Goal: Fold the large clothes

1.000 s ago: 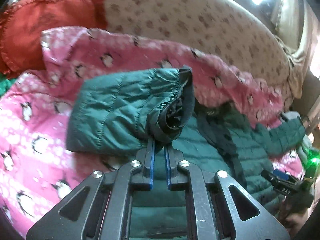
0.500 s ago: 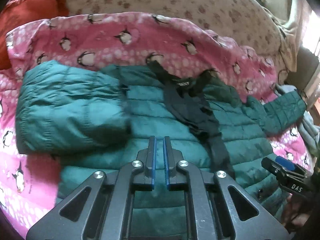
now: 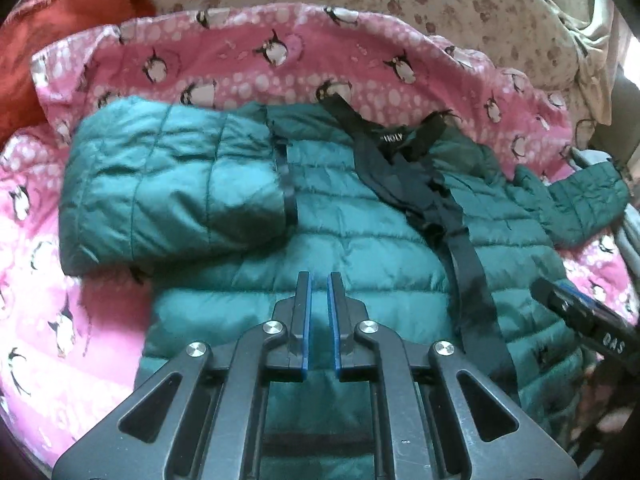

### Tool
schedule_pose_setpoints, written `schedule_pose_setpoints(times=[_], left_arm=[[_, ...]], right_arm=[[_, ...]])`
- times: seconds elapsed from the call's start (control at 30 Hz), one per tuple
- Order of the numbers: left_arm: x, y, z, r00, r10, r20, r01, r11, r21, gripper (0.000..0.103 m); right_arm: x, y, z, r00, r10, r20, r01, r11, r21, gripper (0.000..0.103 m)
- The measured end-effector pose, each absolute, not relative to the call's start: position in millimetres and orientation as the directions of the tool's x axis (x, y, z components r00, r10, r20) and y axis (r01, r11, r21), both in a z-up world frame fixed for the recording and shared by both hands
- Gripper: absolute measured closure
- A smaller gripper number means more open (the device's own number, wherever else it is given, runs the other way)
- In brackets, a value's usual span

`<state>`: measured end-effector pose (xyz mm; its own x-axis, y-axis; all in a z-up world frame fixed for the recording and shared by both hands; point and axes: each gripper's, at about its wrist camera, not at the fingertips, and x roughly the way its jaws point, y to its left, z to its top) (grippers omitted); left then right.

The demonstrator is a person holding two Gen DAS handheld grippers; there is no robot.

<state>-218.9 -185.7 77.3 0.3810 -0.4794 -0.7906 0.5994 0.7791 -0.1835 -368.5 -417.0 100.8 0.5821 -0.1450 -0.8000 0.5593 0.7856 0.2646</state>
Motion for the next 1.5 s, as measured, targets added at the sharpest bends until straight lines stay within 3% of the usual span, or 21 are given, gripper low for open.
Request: schedule_pose_setpoints(times=[0.37, 0.4, 0.47, 0.5, 0.53, 1.03, 1.2, 1.27, 1.37, 1.5], left_arm=[[-226.4, -132.2, 62.8, 0.414, -0.433, -0.801, 0.527, 0.831, -0.177, 0.095], [-227.3, -125.8, 61.7, 0.419, -0.434, -0.798, 0.515, 0.837, -0.185, 0.091], [-229.9, -115.9, 59.7, 0.422, -0.444, -0.79, 0.499, 0.842, -0.206, 0.069], [-232.3, -108.3, 58.3, 0.42, -0.463, -0.78, 0.491, 0.839, -0.234, 0.047], [-234.3, -103.2, 57.8, 0.418, -0.478, -0.772, 0.489, 0.835, -0.253, 0.033], [-234.6, -86.7, 45.5, 0.446, -0.439, -0.78, 0.44, 0.866, -0.236, 0.031], [-229.4, -83.6, 38.8, 0.432, -0.445, -0.784, 0.422, 0.868, -0.261, 0.031], [-228.8, -83.9, 38.2, 0.429, -0.445, -0.786, 0.42, 0.869, -0.262, 0.031], [-230.2, -84.8, 38.1, 0.436, -0.438, -0.786, 0.421, 0.871, -0.253, 0.031], [-230.2, -86.2, 39.6, 0.441, -0.432, -0.786, 0.417, 0.875, -0.247, 0.031]], right_arm=[[-314.1, -377.1, 107.6, 0.645, 0.063, -0.762, 0.377, 0.84, 0.389, 0.014], [-305.7, -372.1, 107.8, 0.65, 0.093, -0.754, 0.355, 0.84, 0.41, 0.014], [-293.3, -364.5, 108.2, 0.654, 0.129, -0.745, 0.326, 0.841, 0.432, 0.014], [-284.8, -359.5, 108.6, 0.652, 0.146, -0.744, 0.311, 0.843, 0.438, 0.014], [-273.4, -352.9, 109.2, 0.652, 0.174, -0.738, 0.286, 0.845, 0.452, 0.014], [-158.6, -319.8, 84.8, 0.579, 0.397, -0.712, 0.19, 0.784, 0.591, 0.014], [-143.2, -318.9, 71.1, 0.571, 0.4, -0.717, 0.203, 0.777, 0.596, 0.041], [-141.4, -322.4, 67.9, 0.582, 0.416, -0.699, 0.211, 0.753, 0.624, 0.061], [-145.2, -325.3, 66.8, 0.602, 0.436, -0.669, 0.194, 0.732, 0.653, 0.077], [-155.9, -322.0, 80.9, 0.634, 0.391, -0.667, 0.152, 0.783, 0.604, 0.087]])
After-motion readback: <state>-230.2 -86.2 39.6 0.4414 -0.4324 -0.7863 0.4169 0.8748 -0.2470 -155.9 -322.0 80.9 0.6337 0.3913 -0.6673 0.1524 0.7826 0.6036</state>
